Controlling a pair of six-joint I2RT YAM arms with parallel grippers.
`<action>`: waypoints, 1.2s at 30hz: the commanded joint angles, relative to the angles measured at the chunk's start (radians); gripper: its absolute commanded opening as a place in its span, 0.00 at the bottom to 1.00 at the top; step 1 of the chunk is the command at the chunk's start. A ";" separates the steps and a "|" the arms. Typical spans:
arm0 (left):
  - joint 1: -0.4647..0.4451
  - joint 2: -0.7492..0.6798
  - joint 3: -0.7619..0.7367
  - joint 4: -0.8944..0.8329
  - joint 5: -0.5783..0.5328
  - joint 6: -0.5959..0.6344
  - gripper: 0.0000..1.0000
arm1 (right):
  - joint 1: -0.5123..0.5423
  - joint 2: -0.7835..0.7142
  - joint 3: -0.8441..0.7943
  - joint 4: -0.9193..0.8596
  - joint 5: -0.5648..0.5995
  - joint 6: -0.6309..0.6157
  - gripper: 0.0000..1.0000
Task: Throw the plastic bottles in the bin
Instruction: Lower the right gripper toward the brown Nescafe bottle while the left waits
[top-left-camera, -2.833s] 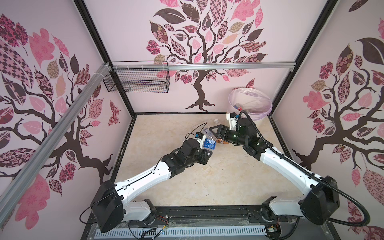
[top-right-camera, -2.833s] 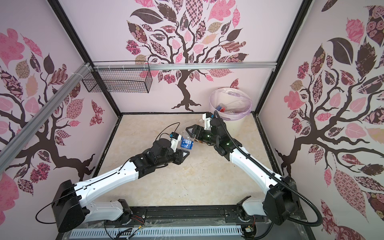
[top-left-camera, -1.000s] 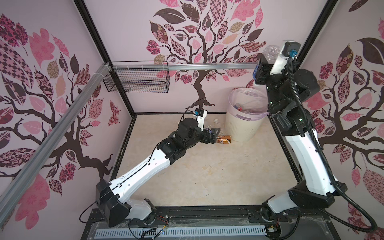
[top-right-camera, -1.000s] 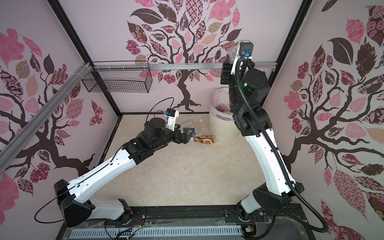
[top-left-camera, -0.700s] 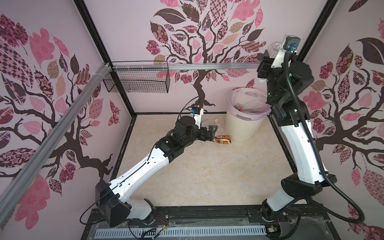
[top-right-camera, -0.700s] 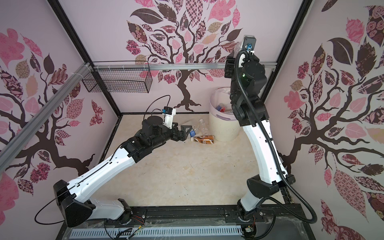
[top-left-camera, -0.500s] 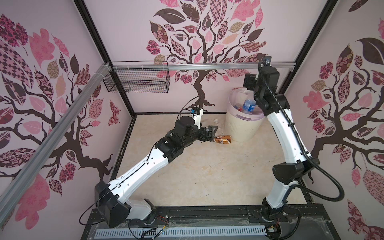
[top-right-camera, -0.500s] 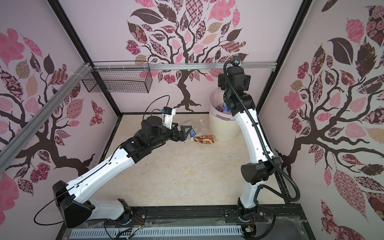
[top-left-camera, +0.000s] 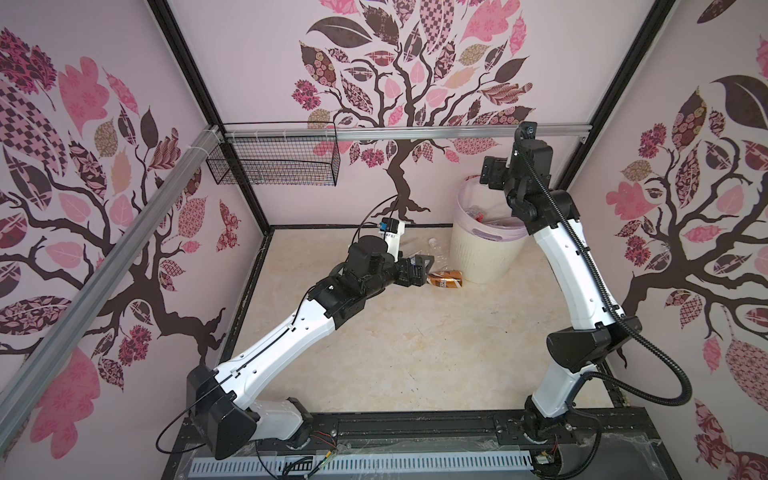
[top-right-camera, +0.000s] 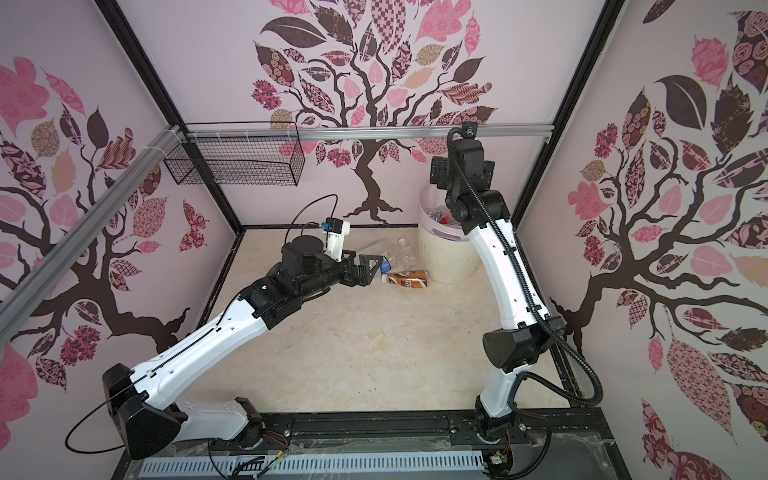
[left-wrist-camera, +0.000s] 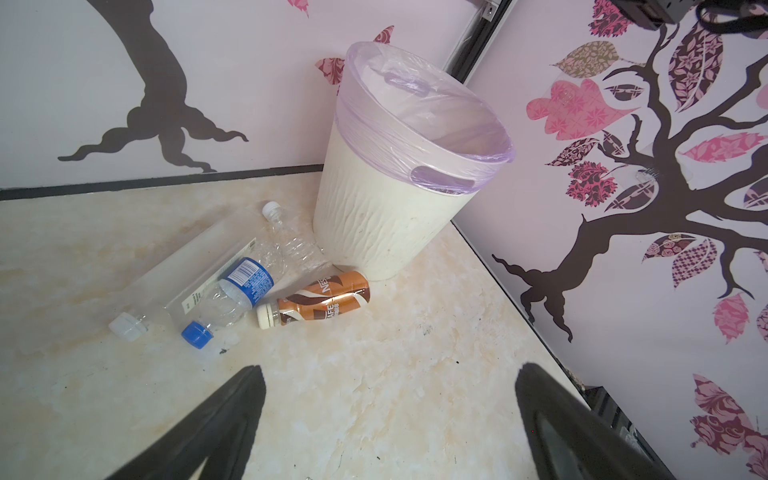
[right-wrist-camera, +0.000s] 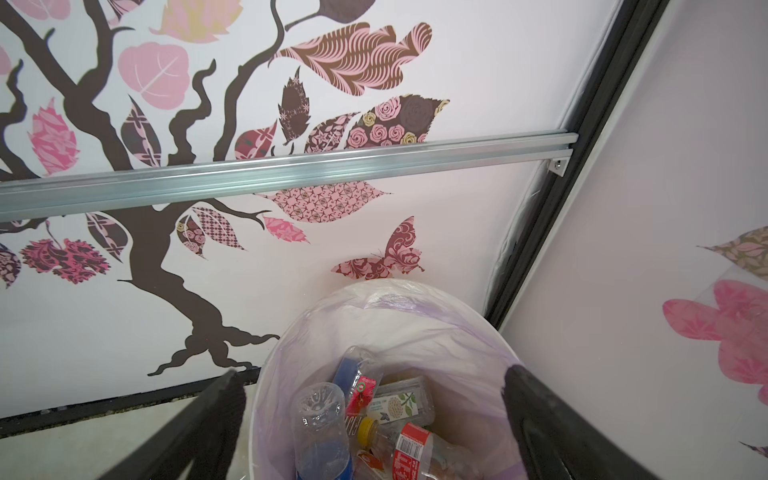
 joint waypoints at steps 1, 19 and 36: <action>0.005 -0.015 -0.032 0.005 0.009 -0.018 0.98 | 0.003 -0.059 0.014 -0.031 -0.033 0.019 1.00; 0.221 -0.080 -0.262 0.054 0.179 -0.288 0.98 | 0.172 -0.316 -0.743 0.153 -0.300 0.139 1.00; 0.268 -0.104 -0.391 0.072 0.231 -0.356 0.98 | 0.184 -0.043 -0.899 0.244 -0.280 0.114 1.00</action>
